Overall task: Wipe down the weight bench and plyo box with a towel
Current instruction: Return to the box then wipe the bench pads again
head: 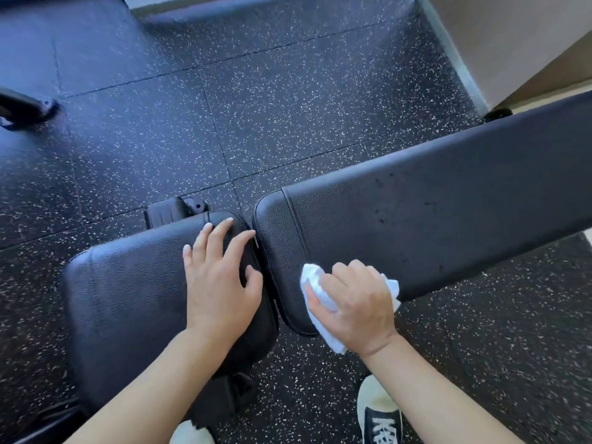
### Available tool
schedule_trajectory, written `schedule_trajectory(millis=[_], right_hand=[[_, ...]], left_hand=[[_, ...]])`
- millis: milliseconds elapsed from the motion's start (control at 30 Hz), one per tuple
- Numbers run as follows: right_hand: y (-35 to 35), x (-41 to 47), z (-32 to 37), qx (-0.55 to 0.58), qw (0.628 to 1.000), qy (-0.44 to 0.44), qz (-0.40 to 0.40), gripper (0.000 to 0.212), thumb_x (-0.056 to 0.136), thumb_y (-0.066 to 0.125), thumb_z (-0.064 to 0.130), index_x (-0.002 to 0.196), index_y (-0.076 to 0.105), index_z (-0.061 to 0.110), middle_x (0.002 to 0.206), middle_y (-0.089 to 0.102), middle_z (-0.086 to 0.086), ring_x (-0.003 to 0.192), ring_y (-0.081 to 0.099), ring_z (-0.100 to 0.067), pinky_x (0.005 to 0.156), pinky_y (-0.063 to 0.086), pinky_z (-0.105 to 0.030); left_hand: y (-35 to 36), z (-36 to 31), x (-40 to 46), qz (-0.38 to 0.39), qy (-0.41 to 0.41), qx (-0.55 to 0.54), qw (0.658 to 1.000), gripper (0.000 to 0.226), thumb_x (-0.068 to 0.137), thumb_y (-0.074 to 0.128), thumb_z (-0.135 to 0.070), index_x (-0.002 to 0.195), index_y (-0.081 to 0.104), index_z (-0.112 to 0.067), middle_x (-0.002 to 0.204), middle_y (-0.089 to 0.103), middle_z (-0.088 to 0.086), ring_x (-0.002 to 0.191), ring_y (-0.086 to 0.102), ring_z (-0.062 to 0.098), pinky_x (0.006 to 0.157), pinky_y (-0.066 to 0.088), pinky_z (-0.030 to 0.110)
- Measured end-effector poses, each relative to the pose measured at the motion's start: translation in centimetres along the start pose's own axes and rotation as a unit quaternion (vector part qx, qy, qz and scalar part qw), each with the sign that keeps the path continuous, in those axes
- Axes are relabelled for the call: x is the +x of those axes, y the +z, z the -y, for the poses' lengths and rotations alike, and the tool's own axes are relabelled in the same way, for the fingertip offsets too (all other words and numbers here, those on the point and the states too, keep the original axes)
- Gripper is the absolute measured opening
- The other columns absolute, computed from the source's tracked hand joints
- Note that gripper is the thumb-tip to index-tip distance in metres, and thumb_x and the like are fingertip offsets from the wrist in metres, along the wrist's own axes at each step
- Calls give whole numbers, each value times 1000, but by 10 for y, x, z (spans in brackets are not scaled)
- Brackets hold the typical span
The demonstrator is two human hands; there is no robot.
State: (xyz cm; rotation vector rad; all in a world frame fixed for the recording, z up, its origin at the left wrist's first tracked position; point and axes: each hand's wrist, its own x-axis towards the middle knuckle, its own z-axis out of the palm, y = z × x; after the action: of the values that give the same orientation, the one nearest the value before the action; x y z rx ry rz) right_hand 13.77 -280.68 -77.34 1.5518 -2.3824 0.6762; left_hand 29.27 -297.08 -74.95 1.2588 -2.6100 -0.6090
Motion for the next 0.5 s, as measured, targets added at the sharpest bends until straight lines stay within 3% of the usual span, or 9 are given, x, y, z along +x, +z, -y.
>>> schedule_trajectory(millis=[100,233,367,500], right_hand=[[2,-1,-2,9,1000,0,0,36,91,70,35,66,51,19,65,36,1,60,32,-23,51,31,-41],[1,1,-5,43,999,-6,13,42,91,72,35,64,43,21,64,34,2,60,33,-22,52,29,-39],[-21,-3,-56,29,1000,1,11,38,92,68,33,64,45,20,64,37,1,60,36,-23,53,30,-39],[-46,-24,-116,2,1000,11,2,36,92,70,29,66,47,20,64,36,1,60,33,-23,52,30,-39]], left_hand=[[-2,-23,20,-4,35,-46,998,55,87,55,-18,142,60,-13,157,45,11,148,37,35,123,31,56],[20,-63,64,4,85,-27,996,51,94,48,-19,144,58,-15,158,47,11,148,37,36,125,29,51],[52,-93,74,6,29,3,1000,51,97,45,-29,146,58,-24,155,53,3,146,42,33,122,29,57],[71,-107,62,-25,-1,78,997,56,99,42,-34,154,48,-27,161,46,1,154,33,31,126,19,58]])
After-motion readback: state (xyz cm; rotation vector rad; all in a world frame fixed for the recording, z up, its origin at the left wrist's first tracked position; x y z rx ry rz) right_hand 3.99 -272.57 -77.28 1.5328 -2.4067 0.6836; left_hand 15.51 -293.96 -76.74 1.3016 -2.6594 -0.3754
